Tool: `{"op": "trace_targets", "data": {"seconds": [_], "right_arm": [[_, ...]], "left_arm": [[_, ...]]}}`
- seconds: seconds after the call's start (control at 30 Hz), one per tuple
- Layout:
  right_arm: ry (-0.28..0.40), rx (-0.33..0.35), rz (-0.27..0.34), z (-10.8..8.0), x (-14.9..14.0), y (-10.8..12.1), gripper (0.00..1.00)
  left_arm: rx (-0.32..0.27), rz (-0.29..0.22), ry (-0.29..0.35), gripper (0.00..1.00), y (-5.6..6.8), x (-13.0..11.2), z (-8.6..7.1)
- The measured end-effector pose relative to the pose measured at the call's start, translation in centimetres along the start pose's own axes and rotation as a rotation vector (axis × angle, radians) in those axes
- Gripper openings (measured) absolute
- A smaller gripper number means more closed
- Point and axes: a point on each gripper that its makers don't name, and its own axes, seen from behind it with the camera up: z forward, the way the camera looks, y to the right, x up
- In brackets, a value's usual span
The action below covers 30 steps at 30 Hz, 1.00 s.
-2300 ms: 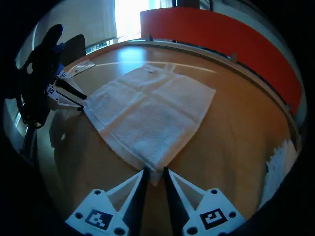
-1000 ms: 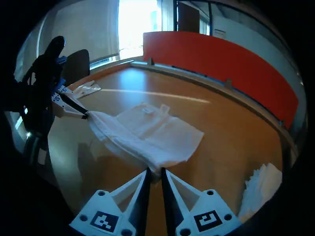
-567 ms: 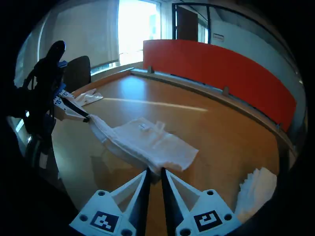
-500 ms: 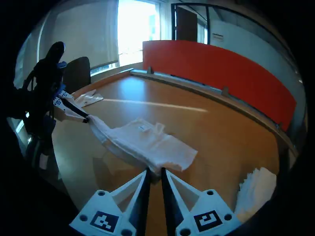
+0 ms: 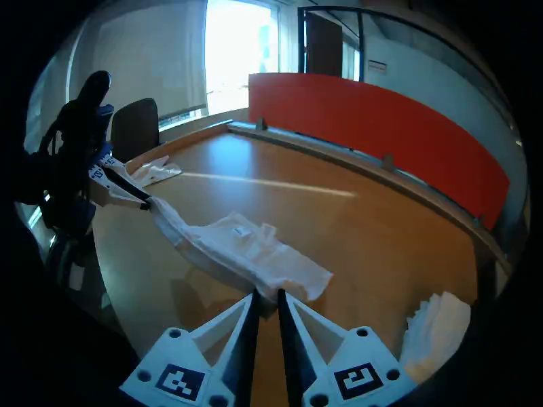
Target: Fold towel
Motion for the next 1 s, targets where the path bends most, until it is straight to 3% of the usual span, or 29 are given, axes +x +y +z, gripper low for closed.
{"op": "trace_targets", "data": {"seconds": [0.47, 1.0], "right_arm": [[-0.032, -0.007, -0.010, 0.8, -0.8, 0.3, 0.19], [-0.073, -0.027, 0.022, 4.9, -1.6, 2.8, 0.19]], "left_arm": [[0.006, -0.012, -0.011, 0.19, -0.1, -0.1, 1.0], [0.042, -0.036, -0.036, 0.19, -1.7, 0.5, 5.7]]}}
